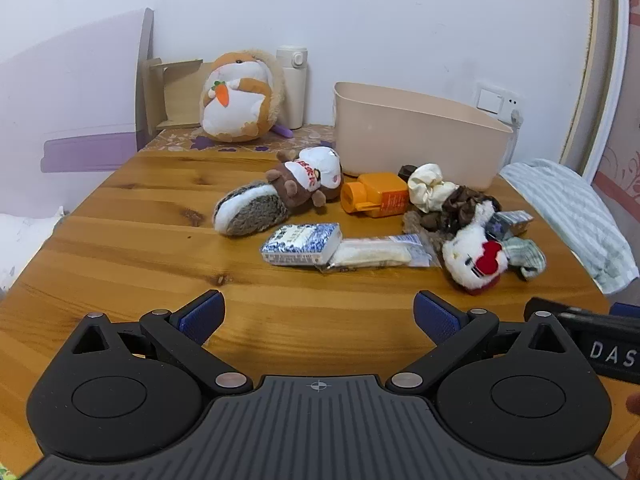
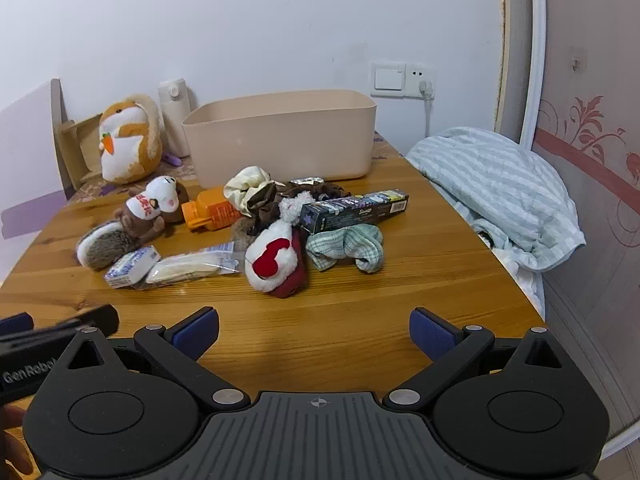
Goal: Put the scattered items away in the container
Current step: 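Grasp the blue-white milk carton with left gripper while right grasps red-white plush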
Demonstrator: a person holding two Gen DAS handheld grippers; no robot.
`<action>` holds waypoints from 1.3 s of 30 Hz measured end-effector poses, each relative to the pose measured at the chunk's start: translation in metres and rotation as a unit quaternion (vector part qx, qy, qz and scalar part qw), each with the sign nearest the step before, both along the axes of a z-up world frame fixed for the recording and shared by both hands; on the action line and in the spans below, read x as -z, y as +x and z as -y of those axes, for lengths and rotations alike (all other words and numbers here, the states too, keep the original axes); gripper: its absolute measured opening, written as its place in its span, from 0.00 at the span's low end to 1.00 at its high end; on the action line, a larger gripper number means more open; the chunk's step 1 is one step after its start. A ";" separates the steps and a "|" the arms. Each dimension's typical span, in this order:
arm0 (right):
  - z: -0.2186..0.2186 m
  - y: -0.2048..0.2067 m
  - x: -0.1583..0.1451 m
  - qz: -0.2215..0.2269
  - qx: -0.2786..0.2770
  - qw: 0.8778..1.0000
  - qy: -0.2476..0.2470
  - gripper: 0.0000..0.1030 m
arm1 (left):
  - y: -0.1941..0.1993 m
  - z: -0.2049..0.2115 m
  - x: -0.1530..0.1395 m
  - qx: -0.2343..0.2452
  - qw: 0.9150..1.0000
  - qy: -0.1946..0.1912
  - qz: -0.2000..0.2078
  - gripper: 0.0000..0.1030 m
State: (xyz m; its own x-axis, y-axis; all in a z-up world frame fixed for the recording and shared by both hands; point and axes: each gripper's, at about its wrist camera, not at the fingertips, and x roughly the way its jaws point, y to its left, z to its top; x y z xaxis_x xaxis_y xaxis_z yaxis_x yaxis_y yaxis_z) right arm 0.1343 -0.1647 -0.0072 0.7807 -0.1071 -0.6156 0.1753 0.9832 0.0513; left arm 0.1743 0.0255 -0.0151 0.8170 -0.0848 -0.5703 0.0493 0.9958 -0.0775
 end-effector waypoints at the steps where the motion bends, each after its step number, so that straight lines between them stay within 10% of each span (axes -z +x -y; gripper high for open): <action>1: 0.000 0.004 0.001 -0.004 0.000 1.000 -0.002 0.99 | 0.004 -0.001 0.001 0.000 1.000 -0.002 0.000 1.00; 19: 0.022 0.057 0.015 -0.002 -0.008 1.000 0.011 0.97 | 0.068 -0.019 0.016 -0.036 0.999 0.011 -0.022 1.00; 39: 0.006 0.100 0.043 -0.026 -0.053 0.997 0.042 0.68 | 0.112 -0.022 0.036 -0.005 0.999 0.003 -0.031 0.89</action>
